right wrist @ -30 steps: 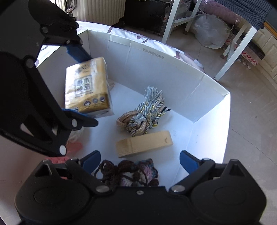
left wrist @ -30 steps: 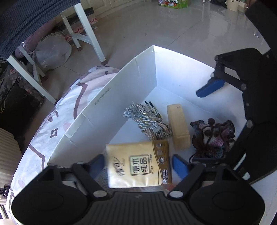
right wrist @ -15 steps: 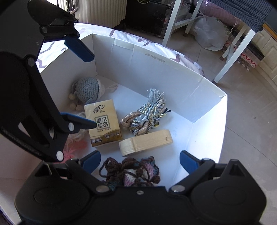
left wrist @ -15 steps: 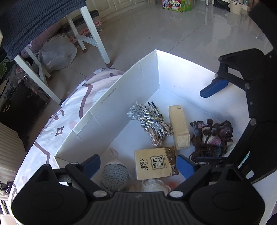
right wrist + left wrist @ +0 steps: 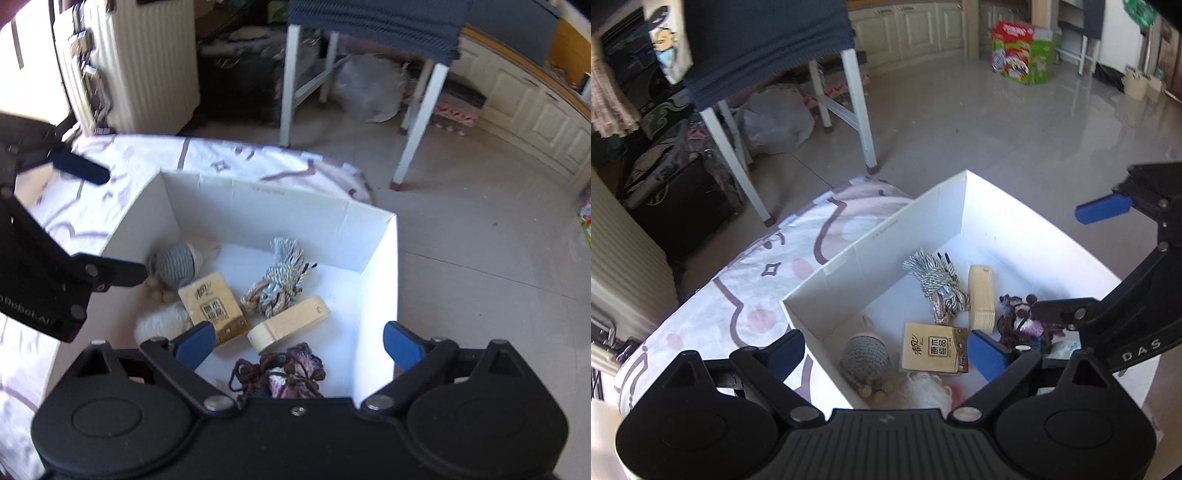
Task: Organize objects
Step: 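Withdraw both tools upward from the box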
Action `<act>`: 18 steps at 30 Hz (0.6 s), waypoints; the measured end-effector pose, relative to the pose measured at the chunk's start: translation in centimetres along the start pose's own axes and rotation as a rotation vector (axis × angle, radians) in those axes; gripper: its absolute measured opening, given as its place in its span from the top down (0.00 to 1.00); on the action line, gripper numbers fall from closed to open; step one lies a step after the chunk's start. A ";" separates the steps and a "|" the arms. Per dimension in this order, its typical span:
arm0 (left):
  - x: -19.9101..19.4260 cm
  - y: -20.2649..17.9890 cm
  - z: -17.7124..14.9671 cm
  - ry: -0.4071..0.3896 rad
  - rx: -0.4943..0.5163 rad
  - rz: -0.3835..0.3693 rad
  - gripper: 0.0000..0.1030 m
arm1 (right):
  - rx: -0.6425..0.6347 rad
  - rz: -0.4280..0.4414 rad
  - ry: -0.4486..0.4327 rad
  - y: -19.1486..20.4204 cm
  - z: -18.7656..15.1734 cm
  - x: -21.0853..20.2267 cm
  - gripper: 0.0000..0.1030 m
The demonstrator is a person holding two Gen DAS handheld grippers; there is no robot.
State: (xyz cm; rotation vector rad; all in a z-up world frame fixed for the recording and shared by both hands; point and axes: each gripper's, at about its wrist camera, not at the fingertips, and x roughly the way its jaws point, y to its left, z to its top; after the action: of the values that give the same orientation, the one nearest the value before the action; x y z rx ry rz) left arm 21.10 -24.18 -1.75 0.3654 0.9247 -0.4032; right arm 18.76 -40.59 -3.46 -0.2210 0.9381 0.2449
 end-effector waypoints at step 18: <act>-10.0 2.4 -6.6 -0.151 -0.231 0.033 0.01 | 0.290 -0.104 -0.155 2.8 -3.5 -9.9 0.04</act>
State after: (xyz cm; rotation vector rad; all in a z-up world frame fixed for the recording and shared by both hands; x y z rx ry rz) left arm 12.32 -17.26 3.12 0.1371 0.8064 -0.2856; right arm 9.61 -40.01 2.39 0.0165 0.7944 0.0280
